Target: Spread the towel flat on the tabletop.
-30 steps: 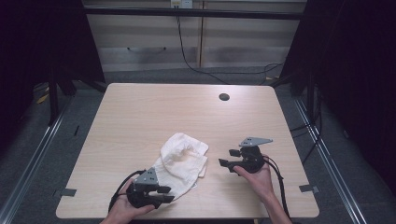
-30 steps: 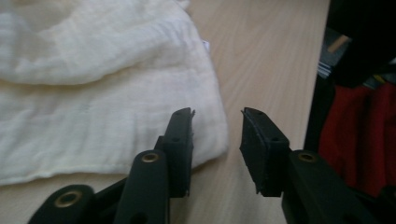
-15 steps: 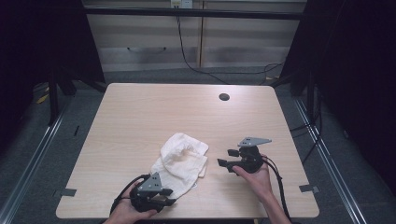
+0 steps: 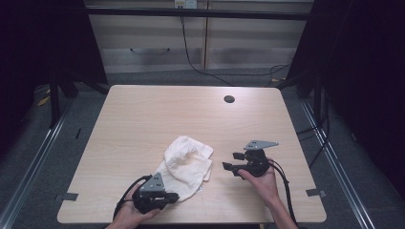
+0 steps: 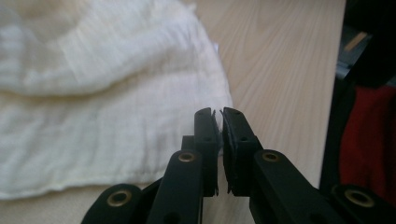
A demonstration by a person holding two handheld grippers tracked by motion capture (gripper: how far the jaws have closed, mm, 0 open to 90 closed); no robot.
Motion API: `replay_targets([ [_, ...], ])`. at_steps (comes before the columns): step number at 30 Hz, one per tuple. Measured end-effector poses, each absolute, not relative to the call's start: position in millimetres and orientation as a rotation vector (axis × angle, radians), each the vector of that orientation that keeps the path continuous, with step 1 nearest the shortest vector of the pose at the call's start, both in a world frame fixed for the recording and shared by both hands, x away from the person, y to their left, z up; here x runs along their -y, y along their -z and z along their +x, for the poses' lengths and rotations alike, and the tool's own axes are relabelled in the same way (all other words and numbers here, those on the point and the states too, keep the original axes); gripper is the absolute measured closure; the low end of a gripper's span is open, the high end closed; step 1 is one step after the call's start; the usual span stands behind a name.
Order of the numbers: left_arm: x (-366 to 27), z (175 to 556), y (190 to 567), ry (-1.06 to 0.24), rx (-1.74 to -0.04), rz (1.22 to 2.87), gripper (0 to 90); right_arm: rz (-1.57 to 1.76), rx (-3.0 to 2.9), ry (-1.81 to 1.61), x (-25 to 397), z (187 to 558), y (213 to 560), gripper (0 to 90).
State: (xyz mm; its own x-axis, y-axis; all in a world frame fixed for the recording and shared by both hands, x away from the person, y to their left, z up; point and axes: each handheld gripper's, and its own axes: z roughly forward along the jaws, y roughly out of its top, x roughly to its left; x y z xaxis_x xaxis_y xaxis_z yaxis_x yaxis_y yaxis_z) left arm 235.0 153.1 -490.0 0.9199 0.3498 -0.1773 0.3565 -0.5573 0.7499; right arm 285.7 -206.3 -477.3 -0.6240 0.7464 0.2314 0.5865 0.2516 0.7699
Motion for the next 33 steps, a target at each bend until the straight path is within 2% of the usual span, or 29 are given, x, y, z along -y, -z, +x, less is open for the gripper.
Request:
replay_targets([
  [6, -156.4, 245.9, 466.4, 0.021, -0.531, 2.084, 85.4, 1.269, -2.334, -1.325, 207.1, 285.9, 476.6, 35.4],
  [20, -140.2, 284.1, 379.4, -0.121, -0.52, 1.891, 85.4, 1.272, -2.343, -1.344, 206.8, 287.0, 475.6, 35.4],
  [28, -143.5, 305.6, 351.2, -0.177, -0.571, 1.799, 85.5, 1.263, -2.356, -1.341, 205.4, 286.8, 475.2, 35.6],
  [33, -145.5, 314.0, 337.4, -0.219, -0.58, 1.794, 85.5, 1.233, -2.376, -1.362, 201.6, 286.9, 474.7, 38.8],
])
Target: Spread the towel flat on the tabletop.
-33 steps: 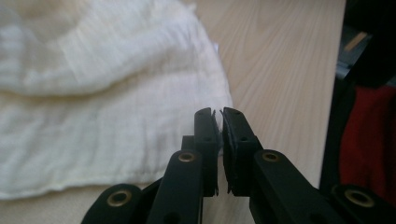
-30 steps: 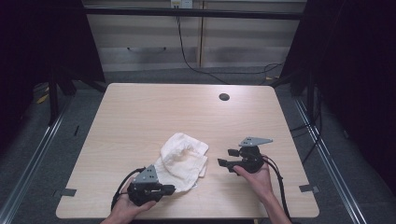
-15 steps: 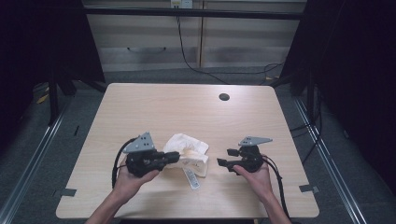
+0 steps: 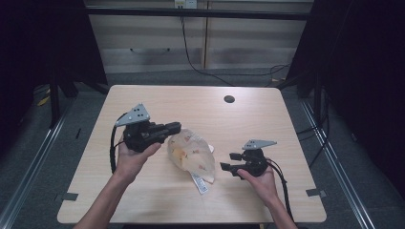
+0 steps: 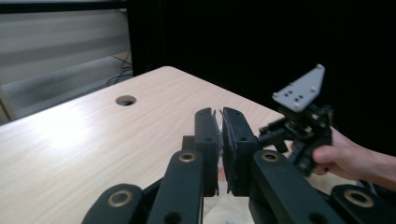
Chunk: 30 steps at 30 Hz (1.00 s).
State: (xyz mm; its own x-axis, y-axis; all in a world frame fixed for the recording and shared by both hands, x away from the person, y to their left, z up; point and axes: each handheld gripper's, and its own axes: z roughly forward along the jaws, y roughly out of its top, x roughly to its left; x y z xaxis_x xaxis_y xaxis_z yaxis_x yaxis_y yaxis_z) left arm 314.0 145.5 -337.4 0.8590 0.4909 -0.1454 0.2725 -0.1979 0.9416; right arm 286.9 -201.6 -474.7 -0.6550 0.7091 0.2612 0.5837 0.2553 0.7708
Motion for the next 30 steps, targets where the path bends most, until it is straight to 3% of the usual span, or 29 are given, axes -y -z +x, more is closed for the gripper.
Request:
replay_targets([
  [11, -163.6, 335.9, 358.3, -0.249, -0.701, 1.777, 85.5, 1.12, -2.473, -1.422, 183.6, 280.4, 477.9, 52.4],
  [30, -212.2, 350.0, 415.1, -0.239, -0.892, 1.742, 85.5, 1.066, -2.51, -1.453, 160.8, 280.8, 482.7, 58.1],
])
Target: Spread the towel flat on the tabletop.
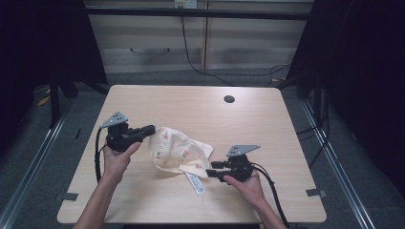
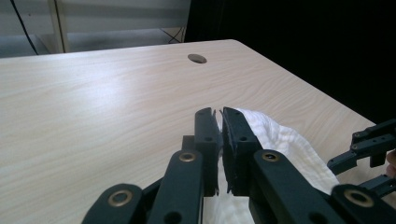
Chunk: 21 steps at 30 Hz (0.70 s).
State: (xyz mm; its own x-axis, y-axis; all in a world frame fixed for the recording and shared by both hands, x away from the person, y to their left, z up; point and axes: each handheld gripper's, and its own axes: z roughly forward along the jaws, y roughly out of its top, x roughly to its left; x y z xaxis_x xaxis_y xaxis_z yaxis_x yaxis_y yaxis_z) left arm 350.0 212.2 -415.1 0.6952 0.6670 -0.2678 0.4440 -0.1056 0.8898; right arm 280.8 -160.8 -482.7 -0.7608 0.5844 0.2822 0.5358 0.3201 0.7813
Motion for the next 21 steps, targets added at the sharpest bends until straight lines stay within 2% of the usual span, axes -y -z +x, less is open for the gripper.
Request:
replay_targets([
  [9, -218.7, 353.6, 431.3, -0.248, -0.932, 1.776, 85.4, 1.06, -2.516, -1.455, 156.2, 278.9, 486.2, 63.9],
  [12, -219.9, 353.9, 431.9, -0.243, -0.938, 1.768, 85.4, 1.086, -2.521, -1.459, 154.3, 278.7, 490.3, 62.1],
  [18, -222.8, 353.3, 433.0, -0.249, -0.938, 1.774, 85.4, 1.09, -2.518, -1.47, 152.3, 276.4, 493.9, 70.9],
  [21, -224.4, 354.0, 435.0, -0.242, -0.947, 1.77, 85.4, 1.093, -2.529, -1.467, 152.0, 276.6, 495.3, 72.6],
])
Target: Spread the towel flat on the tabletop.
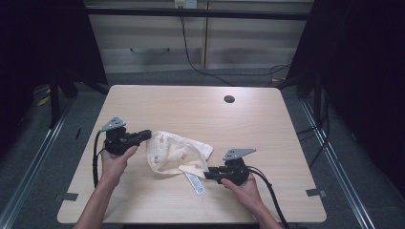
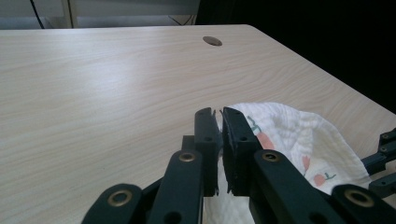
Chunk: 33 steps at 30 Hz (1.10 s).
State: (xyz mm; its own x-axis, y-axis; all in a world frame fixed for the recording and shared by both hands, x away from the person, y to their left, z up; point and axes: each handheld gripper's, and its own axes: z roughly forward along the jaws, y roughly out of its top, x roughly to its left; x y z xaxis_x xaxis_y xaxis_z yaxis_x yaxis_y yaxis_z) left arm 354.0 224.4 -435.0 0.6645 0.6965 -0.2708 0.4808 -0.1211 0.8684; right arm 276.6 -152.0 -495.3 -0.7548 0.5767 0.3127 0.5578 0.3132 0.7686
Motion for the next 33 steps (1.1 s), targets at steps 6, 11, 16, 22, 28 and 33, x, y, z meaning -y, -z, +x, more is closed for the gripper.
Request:
replay_targets([
  [6, -226.6, 353.7, 435.9, -0.234, -0.948, 1.765, 85.3, 1.094, -2.537, -1.466, 150.5, 277.7, 497.0, 86.3],
  [11, -227.7, 352.5, 434.2, -0.231, -0.939, 1.759, 85.3, 1.108, -2.448, -1.513, 161.7, 279.4, 485.3, 88.1],
  [16, -227.9, 349.4, 429.1, -0.226, -0.917, 1.751, 85.3, 1.102, -2.36, -1.554, 176.2, 283.3, 468.0, 88.0],
  [22, -228.0, 345.0, 419.5, -0.237, -0.886, 1.74, 85.4, 1.077, -2.295, -1.568, 188.8, 292.0, 444.9, 87.9],
  [28, -228.4, 341.1, 409.3, -0.242, -0.848, 1.741, 85.5, 1.046, -2.265, -1.55, 196.1, 298.9, 421.0, 88.2],
  [33, -228.2, 338.7, 397.8, -0.249, -0.82, 1.725, 85.6, 1.026, -2.255, -1.533, 201.0, 302.7, 403.8, 88.4],
])
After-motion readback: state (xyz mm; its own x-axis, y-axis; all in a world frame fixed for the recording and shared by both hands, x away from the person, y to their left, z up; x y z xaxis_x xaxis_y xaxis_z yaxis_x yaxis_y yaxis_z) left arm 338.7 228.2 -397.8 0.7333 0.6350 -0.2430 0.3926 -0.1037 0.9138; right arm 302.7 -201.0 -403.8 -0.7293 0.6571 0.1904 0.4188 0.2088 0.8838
